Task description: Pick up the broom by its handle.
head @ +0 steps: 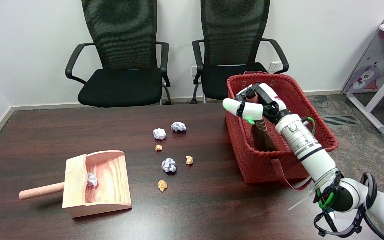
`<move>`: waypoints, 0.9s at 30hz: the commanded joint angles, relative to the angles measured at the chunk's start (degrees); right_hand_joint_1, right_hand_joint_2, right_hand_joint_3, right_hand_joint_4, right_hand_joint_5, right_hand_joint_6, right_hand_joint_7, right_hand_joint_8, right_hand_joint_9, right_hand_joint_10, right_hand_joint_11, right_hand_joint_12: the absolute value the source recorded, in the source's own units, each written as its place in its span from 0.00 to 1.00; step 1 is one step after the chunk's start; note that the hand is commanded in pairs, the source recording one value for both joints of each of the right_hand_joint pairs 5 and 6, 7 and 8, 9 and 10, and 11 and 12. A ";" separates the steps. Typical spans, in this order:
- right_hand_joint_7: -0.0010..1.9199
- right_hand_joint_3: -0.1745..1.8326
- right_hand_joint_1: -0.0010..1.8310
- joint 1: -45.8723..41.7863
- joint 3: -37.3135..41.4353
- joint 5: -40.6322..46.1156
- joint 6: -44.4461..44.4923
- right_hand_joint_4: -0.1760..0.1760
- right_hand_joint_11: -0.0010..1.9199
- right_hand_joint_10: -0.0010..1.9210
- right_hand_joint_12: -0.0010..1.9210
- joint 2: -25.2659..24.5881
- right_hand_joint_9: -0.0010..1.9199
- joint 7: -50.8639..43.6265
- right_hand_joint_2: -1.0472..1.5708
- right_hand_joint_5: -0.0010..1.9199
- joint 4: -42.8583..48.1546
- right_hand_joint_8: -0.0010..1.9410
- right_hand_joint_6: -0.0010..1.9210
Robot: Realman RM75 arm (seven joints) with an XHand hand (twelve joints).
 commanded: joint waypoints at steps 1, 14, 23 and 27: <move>1.00 0.60 0.50 1.12 1.73 2.21 -1.26 0.98 1.00 1.00 1.00 0.10 1.00 -0.12 0.90 1.00 -0.75 0.99 1.00; 1.00 0.75 0.51 2.66 7.97 8.23 -6.86 0.89 1.00 1.00 1.00 0.40 1.00 -2.88 1.00 1.00 -7.67 0.99 1.00; 1.00 0.92 0.48 8.29 10.64 18.64 -7.54 1.00 1.00 1.00 1.00 1.36 1.00 -5.46 1.00 1.00 -16.10 0.99 1.00; 1.00 0.91 0.45 15.03 7.57 25.70 -8.13 1.00 1.00 1.00 1.00 1.69 1.00 -5.49 1.00 1.00 -16.85 0.99 1.00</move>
